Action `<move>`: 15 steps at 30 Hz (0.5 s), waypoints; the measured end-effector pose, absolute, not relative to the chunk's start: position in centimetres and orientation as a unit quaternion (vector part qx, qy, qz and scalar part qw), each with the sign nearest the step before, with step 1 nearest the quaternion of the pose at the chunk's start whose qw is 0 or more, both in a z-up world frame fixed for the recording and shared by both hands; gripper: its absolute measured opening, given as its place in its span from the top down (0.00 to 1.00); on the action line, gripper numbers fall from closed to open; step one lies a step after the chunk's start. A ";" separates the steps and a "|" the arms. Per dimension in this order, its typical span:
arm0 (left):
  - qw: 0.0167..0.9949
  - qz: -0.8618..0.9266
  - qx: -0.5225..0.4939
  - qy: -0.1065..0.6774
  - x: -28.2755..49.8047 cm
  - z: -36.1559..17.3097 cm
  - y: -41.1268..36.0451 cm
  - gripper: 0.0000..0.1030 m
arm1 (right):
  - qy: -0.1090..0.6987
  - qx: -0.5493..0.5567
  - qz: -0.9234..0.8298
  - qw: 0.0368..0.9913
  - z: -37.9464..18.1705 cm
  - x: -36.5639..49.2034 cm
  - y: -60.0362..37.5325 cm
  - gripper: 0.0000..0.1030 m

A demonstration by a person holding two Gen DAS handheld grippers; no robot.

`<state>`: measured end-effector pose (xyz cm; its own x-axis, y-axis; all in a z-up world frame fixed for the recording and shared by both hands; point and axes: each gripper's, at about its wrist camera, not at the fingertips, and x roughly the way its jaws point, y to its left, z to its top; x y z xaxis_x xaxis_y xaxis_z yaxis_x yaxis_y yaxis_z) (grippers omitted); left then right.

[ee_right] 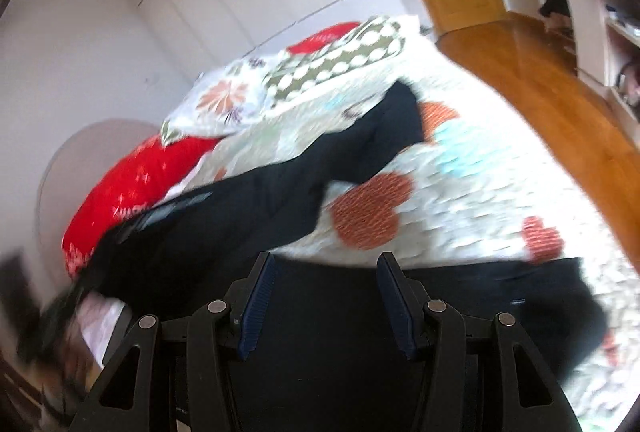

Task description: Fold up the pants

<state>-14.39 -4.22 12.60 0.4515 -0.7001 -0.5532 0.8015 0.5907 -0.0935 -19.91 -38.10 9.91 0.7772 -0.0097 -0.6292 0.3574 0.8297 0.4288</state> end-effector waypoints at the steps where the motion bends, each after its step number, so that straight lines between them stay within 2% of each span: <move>1: 0.839 -0.453 0.095 0.285 -16.0 11.6 -4.0 0.94 | 0.314 0.279 -0.111 0.901 10.1 -20.7 -38.8 0.50; 7: 0.835 -0.387 0.031 0.390 -16.8 5.0 -0.6 0.94 | 0.311 0.304 -0.144 0.889 10.3 -23.9 -41.4 0.50; 12: 0.853 -0.356 0.010 0.381 -17.3 5.5 -0.1 0.94 | 0.334 0.286 -0.146 0.886 10.5 -22.5 -41.6 0.46; 15: 0.858 -0.349 0.017 0.376 -18.0 5.9 -0.4 0.94 | 0.349 0.265 -0.122 0.890 11.3 -18.7 -41.0 0.44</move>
<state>-18.00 -0.41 5.85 0.4744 -0.5855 -0.6574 0.6116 0.7563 -0.2322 -18.66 -41.05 11.33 0.7261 -0.0328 -0.6868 0.4033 0.8292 0.3869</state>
